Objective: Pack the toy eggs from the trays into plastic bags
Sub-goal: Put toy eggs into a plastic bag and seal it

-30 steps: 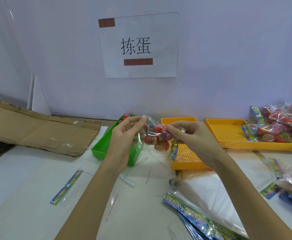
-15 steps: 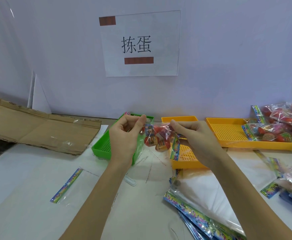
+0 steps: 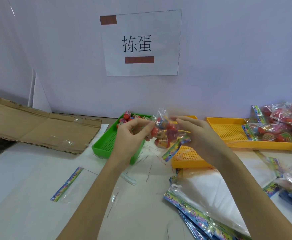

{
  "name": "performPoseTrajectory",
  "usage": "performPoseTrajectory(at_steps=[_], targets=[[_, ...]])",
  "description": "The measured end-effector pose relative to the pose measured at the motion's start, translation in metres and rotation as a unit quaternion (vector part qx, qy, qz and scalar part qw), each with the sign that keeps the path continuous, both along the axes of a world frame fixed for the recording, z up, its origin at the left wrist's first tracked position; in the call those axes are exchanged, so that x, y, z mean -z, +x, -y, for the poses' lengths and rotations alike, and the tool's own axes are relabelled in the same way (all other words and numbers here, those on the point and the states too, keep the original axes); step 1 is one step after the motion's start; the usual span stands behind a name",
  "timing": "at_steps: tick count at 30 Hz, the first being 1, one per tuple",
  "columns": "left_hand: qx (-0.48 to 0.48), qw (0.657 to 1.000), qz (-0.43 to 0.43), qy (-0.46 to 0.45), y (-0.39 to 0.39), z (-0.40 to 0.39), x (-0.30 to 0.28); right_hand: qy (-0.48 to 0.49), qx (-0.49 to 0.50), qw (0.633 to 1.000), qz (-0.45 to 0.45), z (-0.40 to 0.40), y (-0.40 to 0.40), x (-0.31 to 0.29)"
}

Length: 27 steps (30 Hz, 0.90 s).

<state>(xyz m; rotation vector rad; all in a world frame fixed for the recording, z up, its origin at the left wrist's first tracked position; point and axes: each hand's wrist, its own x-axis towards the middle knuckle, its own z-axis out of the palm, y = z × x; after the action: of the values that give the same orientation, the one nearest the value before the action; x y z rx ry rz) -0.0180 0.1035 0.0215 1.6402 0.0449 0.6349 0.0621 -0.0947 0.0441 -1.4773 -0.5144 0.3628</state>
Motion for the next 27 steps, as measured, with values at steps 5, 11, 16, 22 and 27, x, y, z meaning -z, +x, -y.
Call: performPoseTrajectory(at_steps=[5, 11, 16, 22, 27], targets=[[0.043, 0.998, -0.028, 0.025, -0.003, -0.004, -0.004, -0.017, 0.04, 0.996, 0.08, -0.009, -0.009, 0.003], [0.034, 0.999, -0.04, -0.011, -0.001, -0.004, -0.002, 0.05, 0.116, 0.991, 0.044, -0.018, -0.012, 0.008], [0.04, 0.986, -0.05, -0.155, 0.002, 0.0, 0.001, 0.056, 0.131, 0.989, 0.038, -0.02, -0.012, 0.009], [0.04, 0.983, -0.035, -0.173, 0.003, 0.005, 0.001, 0.053, 0.084, 0.995, 0.029, -0.022, -0.011, 0.009], [0.032, 0.985, -0.032, -0.165, 0.001, 0.003, 0.0, 0.047, 0.085, 0.995, 0.038, -0.021, -0.012, 0.009]])
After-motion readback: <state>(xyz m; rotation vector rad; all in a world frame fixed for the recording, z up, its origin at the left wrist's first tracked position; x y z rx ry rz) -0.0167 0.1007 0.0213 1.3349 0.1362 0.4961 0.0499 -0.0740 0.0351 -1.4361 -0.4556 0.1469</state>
